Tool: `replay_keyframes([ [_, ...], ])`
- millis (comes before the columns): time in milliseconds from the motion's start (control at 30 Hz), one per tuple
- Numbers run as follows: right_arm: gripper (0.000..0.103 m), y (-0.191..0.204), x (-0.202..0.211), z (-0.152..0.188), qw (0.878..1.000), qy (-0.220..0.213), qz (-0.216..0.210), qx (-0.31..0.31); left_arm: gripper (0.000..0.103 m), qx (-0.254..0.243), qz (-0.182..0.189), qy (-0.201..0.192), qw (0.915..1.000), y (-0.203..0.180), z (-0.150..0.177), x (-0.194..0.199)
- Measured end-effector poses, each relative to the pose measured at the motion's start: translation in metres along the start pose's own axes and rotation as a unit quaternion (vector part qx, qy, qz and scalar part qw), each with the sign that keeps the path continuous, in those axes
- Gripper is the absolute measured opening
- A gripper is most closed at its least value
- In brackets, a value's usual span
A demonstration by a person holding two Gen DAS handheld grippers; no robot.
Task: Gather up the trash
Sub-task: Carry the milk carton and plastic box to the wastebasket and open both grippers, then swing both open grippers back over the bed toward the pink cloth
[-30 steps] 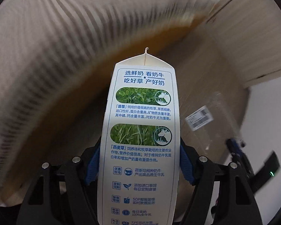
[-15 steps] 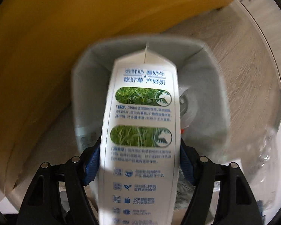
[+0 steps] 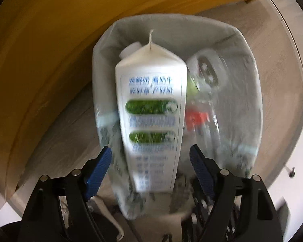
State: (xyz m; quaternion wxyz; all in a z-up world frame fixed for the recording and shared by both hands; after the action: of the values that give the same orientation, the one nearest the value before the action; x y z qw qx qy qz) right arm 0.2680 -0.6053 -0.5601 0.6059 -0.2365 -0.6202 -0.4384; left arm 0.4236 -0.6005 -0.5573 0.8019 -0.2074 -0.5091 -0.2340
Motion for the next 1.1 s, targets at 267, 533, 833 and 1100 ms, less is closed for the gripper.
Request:
replay_keyframes([
  [267, 0.067, -0.008, 0.054, 0.016, 0.999, -0.008, -0.029, 0.031, 0.077, -0.018, -0.022, -0.029, 0.9992, 0.029, 0.044, 0.044],
  [533, 0.067, -0.031, 0.149, 0.033, 0.996, -0.085, -0.016, 0.006, 0.077, -0.039, -0.019, -0.055, 0.9975, 0.037, 0.108, 0.091],
  [833, 0.067, 0.034, 0.285, 0.049, 0.971, -0.225, 0.031, 0.081, 0.077, -0.063, 0.046, -0.234, 0.9692, 0.072, 0.19, 0.212],
  [1100, 0.074, 0.175, 0.366, 0.076, 0.93, -0.302, -0.018, 0.208, 0.085, 0.025, 0.087, -0.383, 0.9193, 0.228, 0.242, 0.326],
])
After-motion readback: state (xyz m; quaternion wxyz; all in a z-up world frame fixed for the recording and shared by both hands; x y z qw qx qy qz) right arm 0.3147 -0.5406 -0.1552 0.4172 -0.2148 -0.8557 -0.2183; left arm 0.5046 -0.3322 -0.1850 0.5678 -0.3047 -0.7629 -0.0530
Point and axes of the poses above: each gripper's, at about its wrist camera, not at the fingertips, and x roughly against the way its jaws point, y to its left, z to its underside, the point moved 6 cm from there along -x, roughly the way its jaws point, and after that the axes turned 13 degrees about y, right-handed, at the moved point
